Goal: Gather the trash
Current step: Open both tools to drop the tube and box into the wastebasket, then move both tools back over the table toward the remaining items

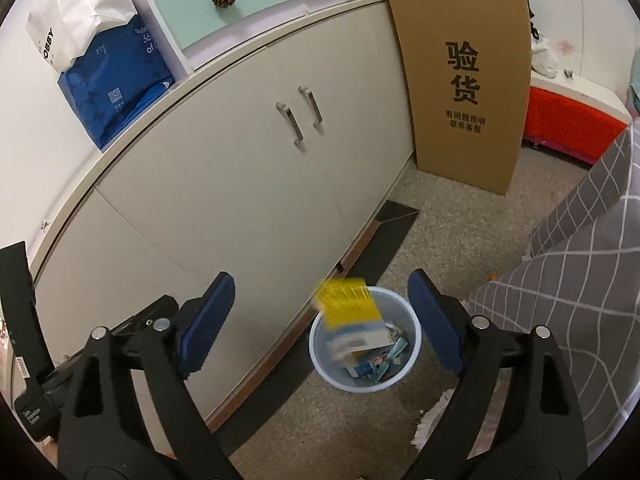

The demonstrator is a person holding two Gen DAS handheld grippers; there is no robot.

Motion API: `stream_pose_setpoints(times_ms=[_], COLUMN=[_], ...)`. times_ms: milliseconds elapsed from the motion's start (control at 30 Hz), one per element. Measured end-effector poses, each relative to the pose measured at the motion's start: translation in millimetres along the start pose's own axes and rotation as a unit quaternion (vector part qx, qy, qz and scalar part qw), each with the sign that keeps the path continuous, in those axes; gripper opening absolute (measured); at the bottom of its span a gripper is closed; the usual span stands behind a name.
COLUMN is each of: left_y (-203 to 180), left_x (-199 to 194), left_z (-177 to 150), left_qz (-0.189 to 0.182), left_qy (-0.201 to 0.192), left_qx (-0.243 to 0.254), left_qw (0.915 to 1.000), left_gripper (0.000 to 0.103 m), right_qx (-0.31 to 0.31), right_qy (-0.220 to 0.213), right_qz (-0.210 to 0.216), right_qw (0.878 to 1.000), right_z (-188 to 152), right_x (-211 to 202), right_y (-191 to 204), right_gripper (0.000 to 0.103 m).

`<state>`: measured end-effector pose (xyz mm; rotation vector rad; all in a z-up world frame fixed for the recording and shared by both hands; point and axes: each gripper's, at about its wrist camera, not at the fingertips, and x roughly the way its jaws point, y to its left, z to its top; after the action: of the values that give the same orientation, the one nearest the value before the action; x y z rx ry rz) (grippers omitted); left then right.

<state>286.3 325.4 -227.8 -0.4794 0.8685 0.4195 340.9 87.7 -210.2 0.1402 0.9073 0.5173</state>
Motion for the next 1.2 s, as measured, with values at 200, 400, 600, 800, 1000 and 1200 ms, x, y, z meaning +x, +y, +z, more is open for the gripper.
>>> stream_pose_setpoints(times_ms=[200,400,600,800,1000,1200], left_y=[-10.8,-33.6,-63.3,-119.8,-206.7,-299.2], left_x=[-10.5,-36.9,-65.8,-95.2,-118.6,-131.7], left_z=[-4.9,-12.8,-24.8,-48.2,-90.2,-132.9], left_qz=[-0.015,-0.029,-0.05,-0.073,-0.115,-0.157], left_qy=[0.001,-0.013,-0.025,-0.037,-0.029,-0.011], left_qx=[0.012,0.033,0.052,0.096,0.167,0.228], left_qw=[0.9998,0.9989,0.9971,0.992,0.9788,0.961], left_gripper=[0.078,0.079,0.079,0.081,0.081,0.082], right_qx=[0.005,0.016,0.031,0.037,0.044,0.114], right_qy=[0.007,-0.011,-0.04,-0.082,-0.133,-0.162], right_qz=[-0.016,-0.025,-0.025,-0.037,-0.091,-0.137], right_qw=[1.0,1.0,0.998,0.995,0.986,0.971], right_z=[-6.7,-8.8,-12.3,-15.6,-29.1,-47.8], right_x=[-12.6,-43.7,-89.6,-147.4,-219.4,-286.0], right_y=[-5.6,-21.6,-44.2,-79.0,-144.0,-237.9], right_gripper=[0.088,0.089,0.089,0.09,0.091,0.091])
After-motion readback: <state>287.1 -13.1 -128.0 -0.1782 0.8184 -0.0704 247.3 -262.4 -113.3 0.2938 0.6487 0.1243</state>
